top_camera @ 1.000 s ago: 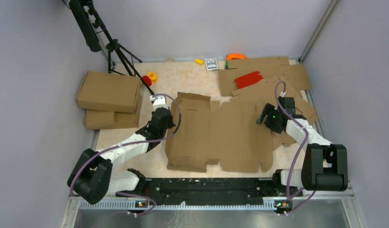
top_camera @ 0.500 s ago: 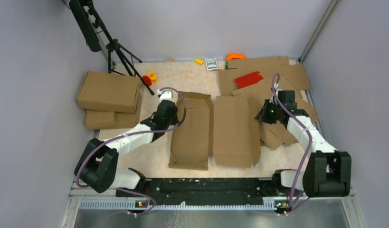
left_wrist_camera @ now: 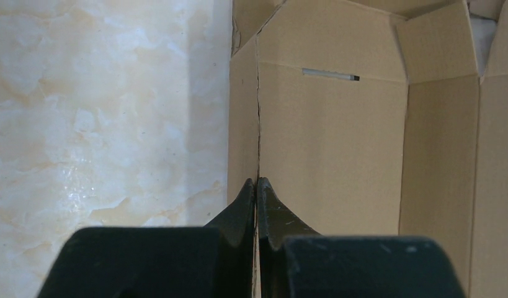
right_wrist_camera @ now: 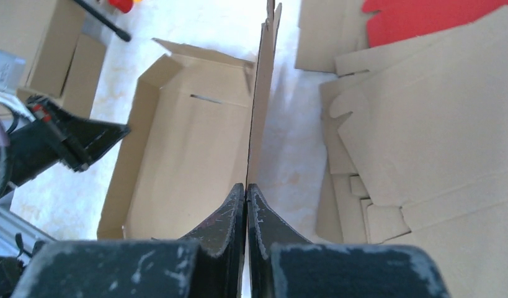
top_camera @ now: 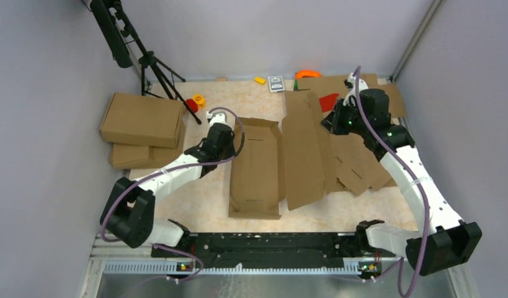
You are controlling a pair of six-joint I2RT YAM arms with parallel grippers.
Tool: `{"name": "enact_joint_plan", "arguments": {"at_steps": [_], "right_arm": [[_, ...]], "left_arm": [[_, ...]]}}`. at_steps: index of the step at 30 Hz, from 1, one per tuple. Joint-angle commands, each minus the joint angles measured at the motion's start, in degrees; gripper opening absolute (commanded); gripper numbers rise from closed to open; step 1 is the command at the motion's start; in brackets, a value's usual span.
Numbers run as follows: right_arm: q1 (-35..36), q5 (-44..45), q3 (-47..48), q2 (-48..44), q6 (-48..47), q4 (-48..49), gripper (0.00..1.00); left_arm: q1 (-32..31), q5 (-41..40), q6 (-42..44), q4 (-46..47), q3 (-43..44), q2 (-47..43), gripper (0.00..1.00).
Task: Fold the paper box
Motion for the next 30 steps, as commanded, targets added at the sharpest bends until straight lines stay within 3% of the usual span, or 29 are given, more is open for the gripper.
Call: {"name": "enact_joint_plan", "arguments": {"at_steps": [1,15,19,22,23,26,28,30], "right_arm": [[6.1,2.6,5.0,-0.8,-1.3,-2.6,0.0],[18.4,11.4,21.9,7.0,-5.3,0.3,0.0],[18.5,17.9,22.1,8.4,-4.9,-2.1,0.0],[18.5,22.6,17.6,7.0,-4.1,-0.8,0.0],[18.5,23.6,16.0,6.4,-3.9,-0.1,0.0],[18.5,25.9,12.4,4.6,-3.8,1.2,0.0],[18.5,27.1,10.4,3.9,-3.3,1.4,0.0],[18.3,27.4,8.9,3.4,-3.4,1.4,0.0]], "left_arm": [[-0.2,0.9,-3.0,4.7,2.1,0.2,0.0],[-0.2,-5.5,2.4,12.6,9.6,2.3,0.0],[-0.2,-6.7,2.4,1.8,13.2,1.9,0.0],[-0.1,-7.9,1.0,-5.7,11.9,-2.1,0.14],[0.0,-8.6,-0.4,-7.4,10.3,-4.1,0.25],[1.1,-7.6,-5.5,-11.2,3.3,-12.3,0.74],[3.3,-1.6,-7.0,-9.4,-2.8,-17.3,0.9],[6.8,4.0,-8.6,-5.4,-9.3,-21.6,0.98]]}}
